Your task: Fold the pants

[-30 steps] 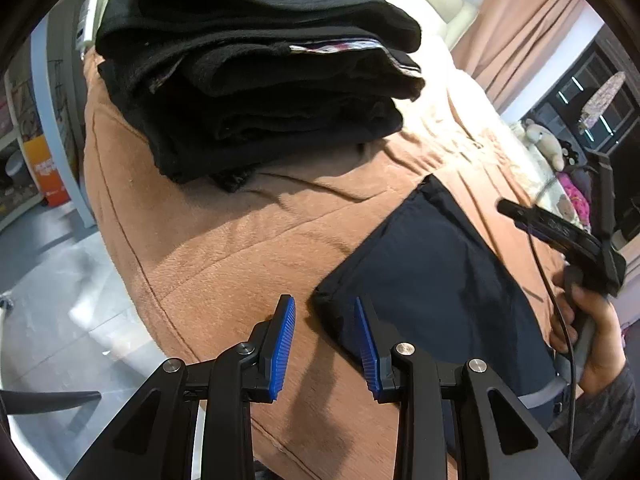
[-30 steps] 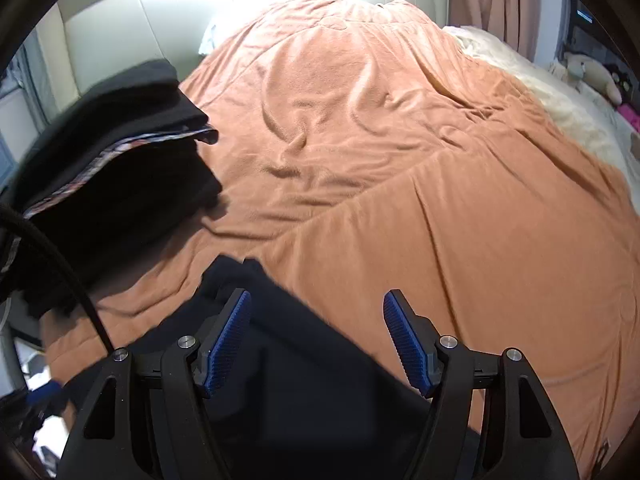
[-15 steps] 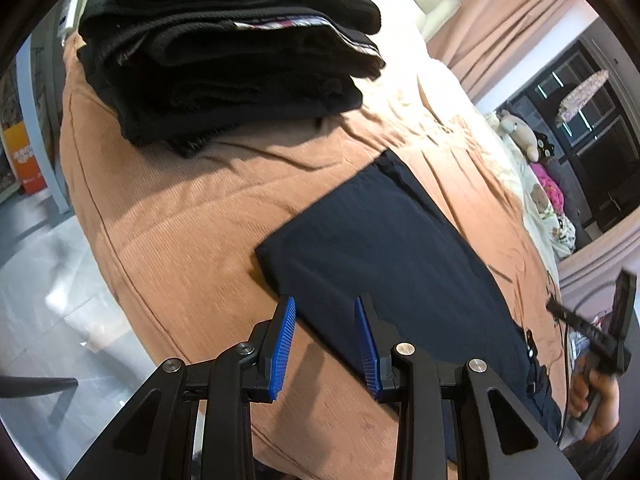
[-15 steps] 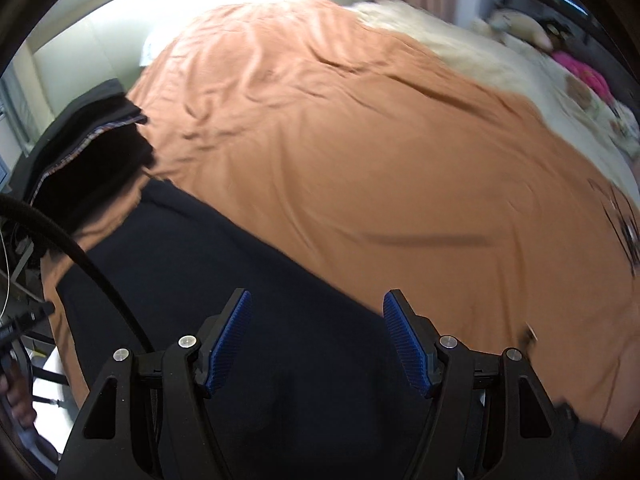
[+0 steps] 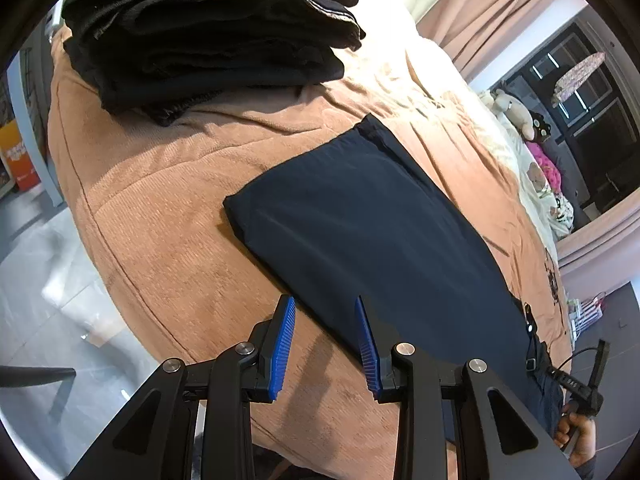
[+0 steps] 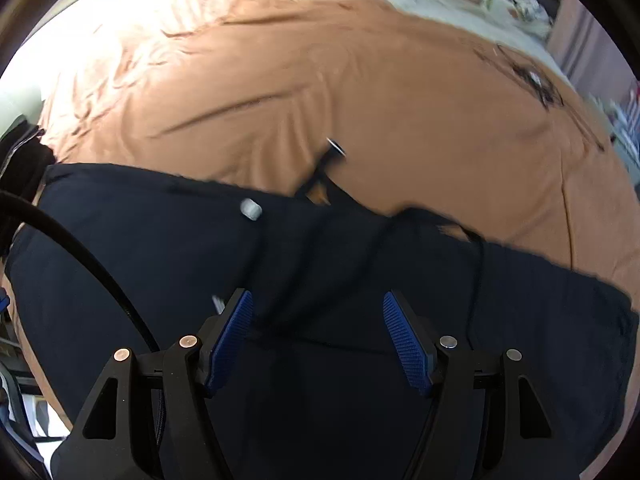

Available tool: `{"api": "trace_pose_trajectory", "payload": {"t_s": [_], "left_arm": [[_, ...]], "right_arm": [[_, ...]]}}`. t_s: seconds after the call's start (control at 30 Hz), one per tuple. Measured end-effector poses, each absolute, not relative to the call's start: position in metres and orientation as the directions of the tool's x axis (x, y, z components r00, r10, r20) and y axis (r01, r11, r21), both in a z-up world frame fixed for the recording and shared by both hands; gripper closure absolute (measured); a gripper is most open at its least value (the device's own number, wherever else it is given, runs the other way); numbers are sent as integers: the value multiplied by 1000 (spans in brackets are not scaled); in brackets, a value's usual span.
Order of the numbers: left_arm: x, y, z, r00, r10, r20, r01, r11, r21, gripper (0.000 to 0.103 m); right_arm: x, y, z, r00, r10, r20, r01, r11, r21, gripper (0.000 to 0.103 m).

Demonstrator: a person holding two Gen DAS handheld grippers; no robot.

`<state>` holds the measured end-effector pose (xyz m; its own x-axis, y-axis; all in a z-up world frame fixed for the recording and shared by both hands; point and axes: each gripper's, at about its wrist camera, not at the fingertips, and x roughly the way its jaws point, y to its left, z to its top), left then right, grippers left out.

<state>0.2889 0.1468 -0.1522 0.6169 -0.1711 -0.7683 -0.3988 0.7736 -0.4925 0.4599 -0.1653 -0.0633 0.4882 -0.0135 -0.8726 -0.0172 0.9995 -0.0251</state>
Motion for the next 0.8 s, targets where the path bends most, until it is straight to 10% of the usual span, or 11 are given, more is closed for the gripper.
{"api": "trace_pose_trajectory", "payload": {"t_s": [0.8], "left_arm": [[291,164,-170,632,-304,-713,-402,658,-637,70]], "right_arm": [[489,-177,-56,563,61,-824,59,992,113,44]]}}
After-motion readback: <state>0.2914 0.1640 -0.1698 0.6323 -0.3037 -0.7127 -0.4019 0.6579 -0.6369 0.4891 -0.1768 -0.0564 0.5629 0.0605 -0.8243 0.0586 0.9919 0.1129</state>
